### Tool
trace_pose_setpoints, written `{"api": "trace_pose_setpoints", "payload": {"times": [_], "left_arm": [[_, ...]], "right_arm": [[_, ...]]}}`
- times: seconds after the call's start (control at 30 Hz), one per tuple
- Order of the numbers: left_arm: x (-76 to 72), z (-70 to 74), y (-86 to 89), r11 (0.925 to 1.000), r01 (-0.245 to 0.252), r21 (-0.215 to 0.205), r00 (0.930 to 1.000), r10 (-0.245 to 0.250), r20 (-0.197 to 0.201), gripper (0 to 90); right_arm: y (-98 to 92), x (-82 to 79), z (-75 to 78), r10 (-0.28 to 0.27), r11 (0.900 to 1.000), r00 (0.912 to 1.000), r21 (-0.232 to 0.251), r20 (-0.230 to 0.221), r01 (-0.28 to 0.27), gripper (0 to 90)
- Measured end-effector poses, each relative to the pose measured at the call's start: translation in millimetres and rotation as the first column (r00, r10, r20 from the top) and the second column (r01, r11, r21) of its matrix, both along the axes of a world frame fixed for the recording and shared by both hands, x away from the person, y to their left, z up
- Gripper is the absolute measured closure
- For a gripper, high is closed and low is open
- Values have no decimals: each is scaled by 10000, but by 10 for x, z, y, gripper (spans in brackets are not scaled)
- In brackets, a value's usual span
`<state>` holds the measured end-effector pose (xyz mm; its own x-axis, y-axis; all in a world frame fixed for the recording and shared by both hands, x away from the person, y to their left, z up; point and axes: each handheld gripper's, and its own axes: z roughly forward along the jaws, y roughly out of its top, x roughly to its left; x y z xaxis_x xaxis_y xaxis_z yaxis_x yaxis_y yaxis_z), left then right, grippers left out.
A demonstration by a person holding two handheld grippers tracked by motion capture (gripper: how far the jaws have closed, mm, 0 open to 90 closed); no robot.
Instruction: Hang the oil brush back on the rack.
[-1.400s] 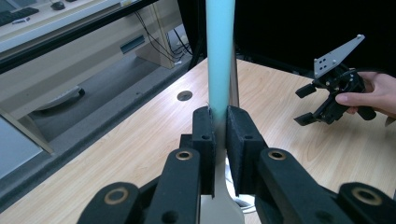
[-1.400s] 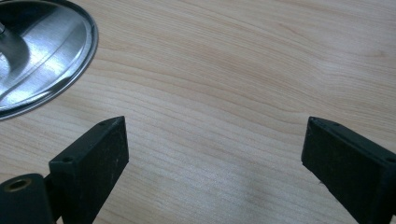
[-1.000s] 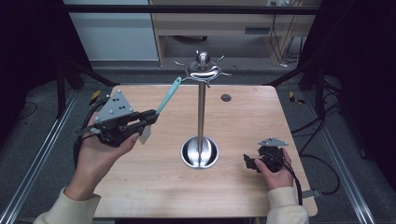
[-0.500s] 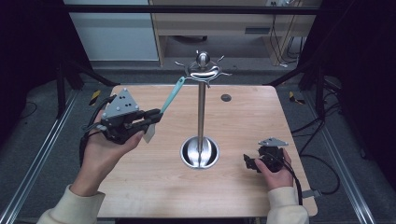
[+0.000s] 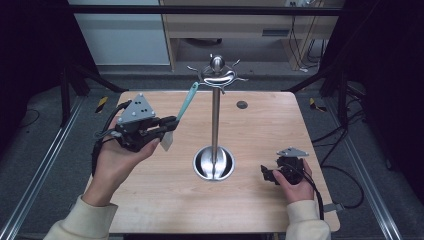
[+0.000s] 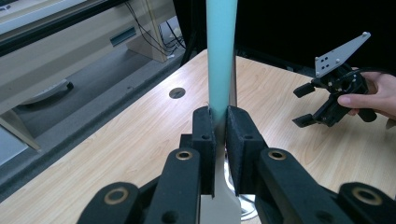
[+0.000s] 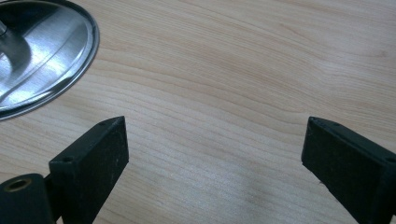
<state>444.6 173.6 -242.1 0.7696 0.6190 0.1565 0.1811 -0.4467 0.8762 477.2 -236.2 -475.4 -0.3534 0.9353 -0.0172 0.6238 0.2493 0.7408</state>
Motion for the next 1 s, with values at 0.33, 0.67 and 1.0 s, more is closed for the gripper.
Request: {"api": "trace_pose_setpoints", "payload": {"times": [0.33,0.67,1.0], "left_arm": [[24,-24,-23,10000,14,-63,10000,-15,-43,820],[40,-36,-40,10000,53,-73,10000,-53,-57,820],[68,-53,-66,9999,24,-99,9999,-25,-123,820]], "right_arm": [[2,2,-3,26,10000,10000,-65,30,-26,80],[3,2,-5,43,10000,10000,-61,43,-43,80],[5,2,-5,29,10000,10000,-73,38,-28,80]]}}
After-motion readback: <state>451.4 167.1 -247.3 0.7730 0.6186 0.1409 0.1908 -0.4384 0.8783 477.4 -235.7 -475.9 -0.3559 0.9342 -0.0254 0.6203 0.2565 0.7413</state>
